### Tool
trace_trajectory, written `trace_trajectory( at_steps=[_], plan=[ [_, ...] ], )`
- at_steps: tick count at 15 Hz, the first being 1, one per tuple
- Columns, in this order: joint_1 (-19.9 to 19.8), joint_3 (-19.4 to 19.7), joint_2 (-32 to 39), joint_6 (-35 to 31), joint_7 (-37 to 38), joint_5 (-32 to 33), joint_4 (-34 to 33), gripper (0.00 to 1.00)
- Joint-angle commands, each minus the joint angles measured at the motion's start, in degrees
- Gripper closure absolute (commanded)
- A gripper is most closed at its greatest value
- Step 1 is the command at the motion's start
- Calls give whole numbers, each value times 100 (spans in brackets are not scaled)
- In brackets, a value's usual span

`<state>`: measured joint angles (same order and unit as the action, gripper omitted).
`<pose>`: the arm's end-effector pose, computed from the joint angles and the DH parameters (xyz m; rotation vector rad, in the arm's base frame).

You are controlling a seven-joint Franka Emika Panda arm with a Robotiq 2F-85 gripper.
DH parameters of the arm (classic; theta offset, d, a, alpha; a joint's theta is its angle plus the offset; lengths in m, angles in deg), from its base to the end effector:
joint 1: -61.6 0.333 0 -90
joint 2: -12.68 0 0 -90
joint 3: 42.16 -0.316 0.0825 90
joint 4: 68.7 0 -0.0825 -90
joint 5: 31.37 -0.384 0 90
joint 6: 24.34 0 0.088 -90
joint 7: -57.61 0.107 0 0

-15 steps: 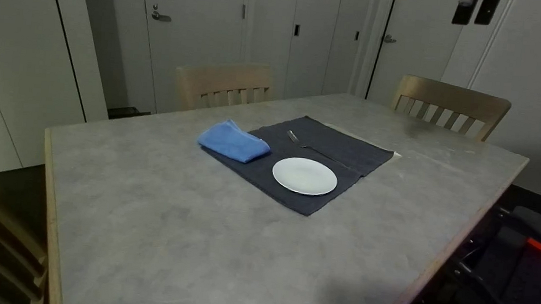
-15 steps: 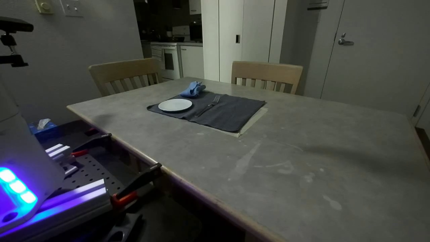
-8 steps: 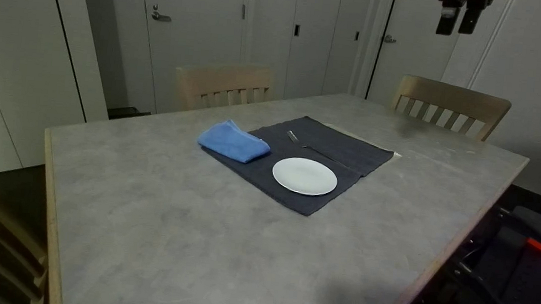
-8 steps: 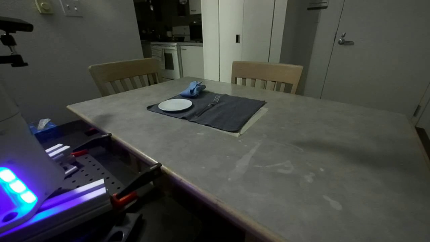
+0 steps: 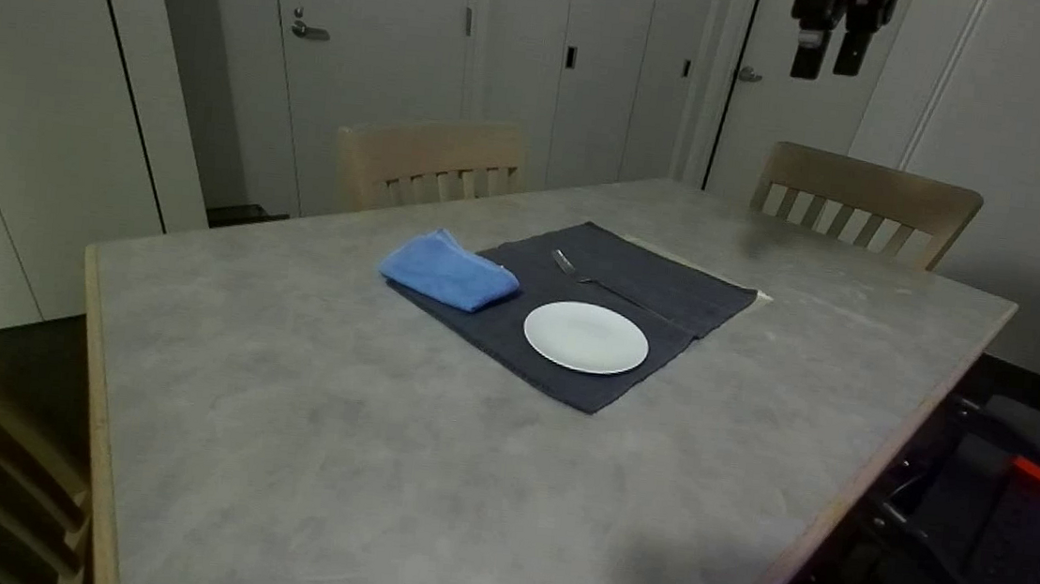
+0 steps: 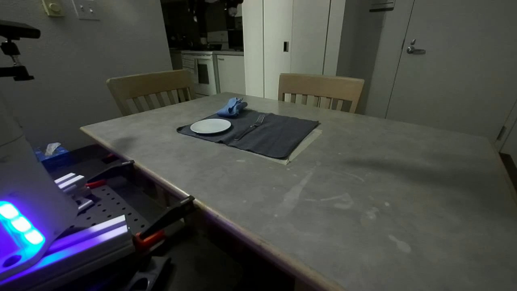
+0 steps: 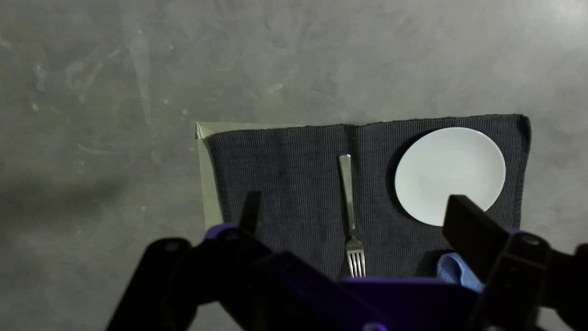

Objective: Put the fork on the table

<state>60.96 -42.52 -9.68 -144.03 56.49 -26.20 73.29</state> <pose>0.4188 -0.0065 0.4318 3.0595 0.0901 0.0000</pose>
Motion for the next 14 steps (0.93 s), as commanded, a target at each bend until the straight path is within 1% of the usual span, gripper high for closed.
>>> trace_trajectory(
  at_steps=[1, 6, 8, 12, 13, 14],
  plan=[
    [32, 30, 603, -85, -165, 29, -383, 0],
    [65, 87, 1099, 0, -427, -149, -698, 0],
    [64, 141, 1292, 9, -620, -337, -805, 0],
    [23, 281, 1635, -37, -979, -962, -1010, 0],
    [20, 187, 1361, -31, -722, -724, -784, 0],
    [14, 204, 1413, -31, -750, -758, -812, 0]
  ],
)
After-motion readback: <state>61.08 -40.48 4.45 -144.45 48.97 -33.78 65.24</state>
